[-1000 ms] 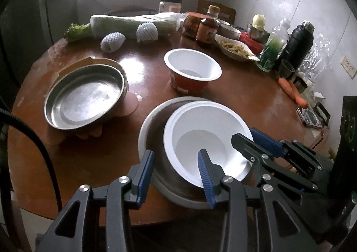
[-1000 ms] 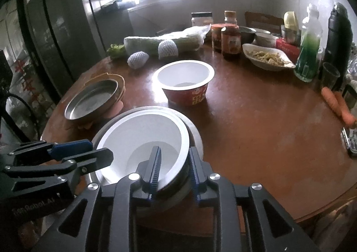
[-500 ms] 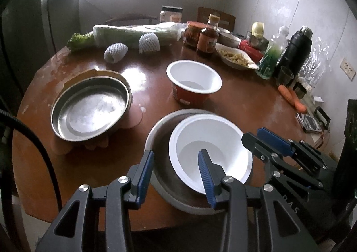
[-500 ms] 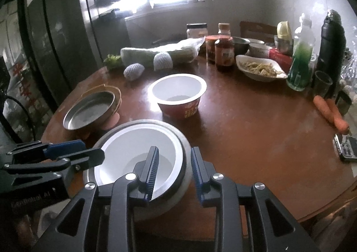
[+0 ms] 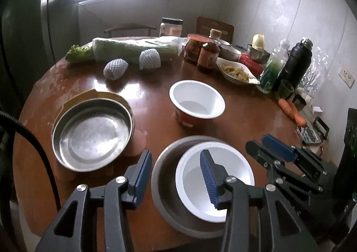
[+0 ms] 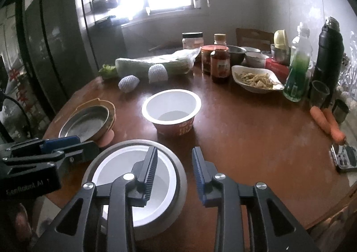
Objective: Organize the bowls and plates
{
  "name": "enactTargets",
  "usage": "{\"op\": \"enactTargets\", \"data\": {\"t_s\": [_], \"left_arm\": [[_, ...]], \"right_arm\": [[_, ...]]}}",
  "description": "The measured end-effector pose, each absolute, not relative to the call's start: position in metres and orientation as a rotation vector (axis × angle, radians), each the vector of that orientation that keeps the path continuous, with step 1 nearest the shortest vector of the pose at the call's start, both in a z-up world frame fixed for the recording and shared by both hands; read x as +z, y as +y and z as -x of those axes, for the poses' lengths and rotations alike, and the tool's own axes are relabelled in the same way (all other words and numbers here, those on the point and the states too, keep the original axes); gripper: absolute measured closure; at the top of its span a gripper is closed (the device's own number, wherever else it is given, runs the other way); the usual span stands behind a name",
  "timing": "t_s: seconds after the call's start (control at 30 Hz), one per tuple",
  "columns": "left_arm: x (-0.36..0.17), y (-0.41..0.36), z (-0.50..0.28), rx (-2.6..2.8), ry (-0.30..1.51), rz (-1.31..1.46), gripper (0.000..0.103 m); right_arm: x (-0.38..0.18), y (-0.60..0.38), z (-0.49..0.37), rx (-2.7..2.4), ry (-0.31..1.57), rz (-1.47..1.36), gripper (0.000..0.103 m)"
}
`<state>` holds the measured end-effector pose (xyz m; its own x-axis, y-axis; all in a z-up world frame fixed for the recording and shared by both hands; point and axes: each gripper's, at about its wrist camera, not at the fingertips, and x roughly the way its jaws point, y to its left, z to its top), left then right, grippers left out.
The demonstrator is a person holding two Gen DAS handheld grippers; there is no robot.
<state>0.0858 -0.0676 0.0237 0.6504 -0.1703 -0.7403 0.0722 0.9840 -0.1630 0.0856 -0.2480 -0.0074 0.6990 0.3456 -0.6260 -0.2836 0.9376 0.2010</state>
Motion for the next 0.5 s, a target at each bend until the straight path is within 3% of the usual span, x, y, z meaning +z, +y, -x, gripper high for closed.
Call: {"op": "enactTargets", "data": {"t_s": [0.07,0.5], "left_arm": [[0.023,-0.066,-0.092,-0.137,0.851,0.128,0.057],[0.019,-0.061,-0.139,-0.162,0.844,0.147,0.057]], "right_arm": [[-0.008,-0.247,-0.090,0.350,0.716,-0.094,0.061],[-0.012,-0.248,-0.134,0.312,0.729,-0.090,0.059]]}}
